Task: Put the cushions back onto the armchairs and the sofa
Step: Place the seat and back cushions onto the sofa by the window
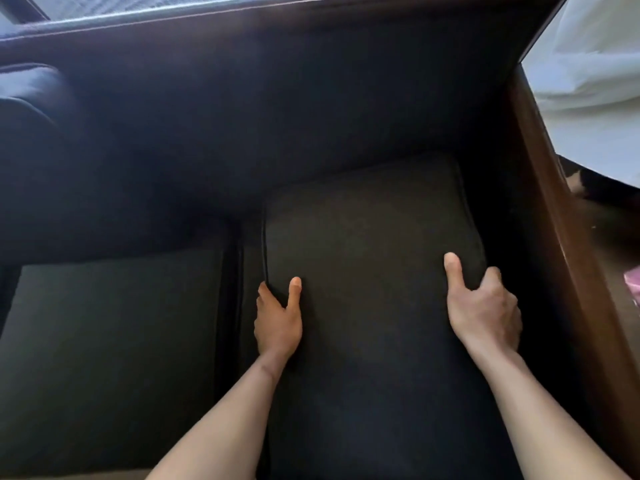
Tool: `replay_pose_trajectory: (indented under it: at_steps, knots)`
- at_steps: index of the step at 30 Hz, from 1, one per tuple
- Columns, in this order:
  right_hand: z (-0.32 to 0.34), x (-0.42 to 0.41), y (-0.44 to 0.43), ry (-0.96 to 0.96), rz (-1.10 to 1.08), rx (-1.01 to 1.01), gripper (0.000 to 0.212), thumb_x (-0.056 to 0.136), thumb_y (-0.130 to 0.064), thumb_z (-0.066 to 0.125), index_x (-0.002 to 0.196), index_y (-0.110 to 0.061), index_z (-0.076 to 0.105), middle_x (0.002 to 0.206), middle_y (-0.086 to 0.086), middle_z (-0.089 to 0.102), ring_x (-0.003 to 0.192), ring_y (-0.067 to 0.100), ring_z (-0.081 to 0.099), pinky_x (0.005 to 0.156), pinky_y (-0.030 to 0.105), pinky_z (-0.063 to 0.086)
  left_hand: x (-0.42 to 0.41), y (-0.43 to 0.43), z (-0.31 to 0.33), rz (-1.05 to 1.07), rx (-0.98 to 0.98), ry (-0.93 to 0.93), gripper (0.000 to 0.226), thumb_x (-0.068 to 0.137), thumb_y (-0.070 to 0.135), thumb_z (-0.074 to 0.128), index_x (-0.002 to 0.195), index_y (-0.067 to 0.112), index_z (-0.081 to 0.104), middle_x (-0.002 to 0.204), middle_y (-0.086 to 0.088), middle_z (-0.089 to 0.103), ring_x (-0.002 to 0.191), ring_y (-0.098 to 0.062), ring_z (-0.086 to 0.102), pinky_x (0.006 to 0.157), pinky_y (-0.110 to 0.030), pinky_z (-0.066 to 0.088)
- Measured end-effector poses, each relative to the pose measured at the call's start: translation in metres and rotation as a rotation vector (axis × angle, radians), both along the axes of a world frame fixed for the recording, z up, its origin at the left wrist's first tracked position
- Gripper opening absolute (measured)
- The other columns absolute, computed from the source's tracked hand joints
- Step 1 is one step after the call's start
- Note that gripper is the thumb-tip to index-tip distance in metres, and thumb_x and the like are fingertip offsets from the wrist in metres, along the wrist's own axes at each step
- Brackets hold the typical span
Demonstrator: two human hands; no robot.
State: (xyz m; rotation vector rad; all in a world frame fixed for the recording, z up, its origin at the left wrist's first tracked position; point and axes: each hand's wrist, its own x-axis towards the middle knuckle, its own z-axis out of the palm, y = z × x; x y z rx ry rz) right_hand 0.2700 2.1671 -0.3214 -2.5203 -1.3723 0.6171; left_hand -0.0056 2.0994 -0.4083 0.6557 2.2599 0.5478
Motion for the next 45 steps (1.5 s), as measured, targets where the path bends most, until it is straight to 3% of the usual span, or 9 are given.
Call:
replay_pose_trajectory:
  at_steps: [8,12,17,22,26,33,37,42,45]
  knots:
    - [0.083,-0.061,-0.007,0.021,0.196,0.279,0.066,0.101,-0.060,0.042,0.057,-0.010,0.046,0.066,0.024,0.063,0.068,0.049,0.061,0.061,0.045,0.046,0.004,-0.007,0.035,-0.074,-0.013,-0.056,0.064,0.112,0.047,0.028,0.167,0.020,0.013,0.171,-0.023,0.017,0.156,-0.043,0.018,0.125,-0.060,0.014]
    - [0.121,-0.099,-0.026,0.072,0.340,0.408,0.066,0.100,-0.049,0.053,0.051,-0.008,0.037,0.043,0.007,0.040,0.048,0.044,0.052,0.051,0.037,0.034,0.002,0.002,0.096,-0.208,0.323,-0.172,0.052,0.110,0.012,0.042,0.161,0.015,0.034,0.170,-0.014,0.027,0.160,-0.027,0.020,0.129,-0.035,0.012]
    - [0.162,-0.142,-0.056,0.024,0.588,0.577,0.061,0.101,-0.040,0.059,0.056,-0.025,0.020,0.040,0.013,0.047,0.037,0.043,0.049,0.043,0.032,0.033,-0.036,0.008,0.201,-0.550,0.696,-0.001,0.080,0.084,-0.014,0.062,0.157,0.015,0.042,0.164,-0.008,0.037,0.154,-0.016,0.031,0.124,-0.018,0.024]
    - [0.197,-0.172,-0.075,-0.153,0.896,0.724,0.052,0.100,-0.044,0.052,0.055,-0.020,0.039,0.040,0.006,0.047,0.032,0.035,0.047,0.036,0.031,0.034,-0.099,0.015,0.302,-0.826,0.727,0.499,0.109,0.062,-0.007,0.071,0.161,0.023,0.036,0.171,-0.021,0.015,0.160,-0.042,0.007,0.127,-0.063,0.018]
    - [0.223,-0.186,-0.071,-0.352,1.161,0.885,0.050,0.102,-0.046,0.054,0.060,-0.020,0.047,0.047,0.000,0.049,0.033,0.025,0.049,0.035,0.030,0.037,-0.138,-0.001,0.355,-1.143,0.365,0.755,0.124,0.058,0.013,0.076,0.165,0.034,0.016,0.174,-0.016,-0.003,0.160,-0.042,-0.014,0.111,-0.085,0.001]
    - [0.205,-0.210,-0.076,-0.396,1.504,0.932,0.039,0.092,-0.047,0.069,0.065,-0.023,0.053,0.057,-0.003,0.054,0.044,0.018,0.056,0.039,0.030,0.036,-0.179,-0.077,0.326,-0.869,0.137,1.010,0.118,0.050,0.049,0.082,0.159,0.036,0.040,0.153,-0.013,0.040,0.134,-0.036,0.040,0.100,-0.058,0.026]
    - [0.171,-0.229,-0.111,-0.355,1.544,0.856,0.034,0.090,-0.042,0.073,0.070,-0.023,0.053,0.067,-0.002,0.055,0.058,0.021,0.058,0.049,0.033,0.038,-0.203,-0.104,0.299,-0.923,-0.129,0.856,0.118,0.060,0.070,0.071,0.161,0.035,0.023,0.142,-0.011,0.018,0.142,-0.036,0.018,0.116,-0.062,0.017]
    - [0.185,-0.226,-0.129,-0.223,1.214,0.614,0.051,0.096,-0.067,0.046,0.101,-0.019,0.062,0.105,0.006,0.060,0.093,0.029,0.057,0.082,0.046,0.046,-0.224,-0.111,0.302,-0.829,-0.056,0.563,0.124,0.049,0.091,0.071,0.156,0.050,0.022,0.163,-0.012,-0.007,0.158,-0.039,-0.011,0.119,-0.069,0.022]
    - [0.180,-0.186,-0.132,-0.267,0.948,0.478,0.062,0.099,-0.063,0.033,0.130,-0.018,0.061,0.135,0.012,0.058,0.121,0.034,0.055,0.101,0.053,0.038,-0.235,-0.106,0.306,-0.795,0.062,0.445,0.100,0.069,0.104,0.030,0.155,0.055,0.029,0.170,-0.003,0.002,0.160,-0.027,-0.003,0.118,-0.062,0.032]
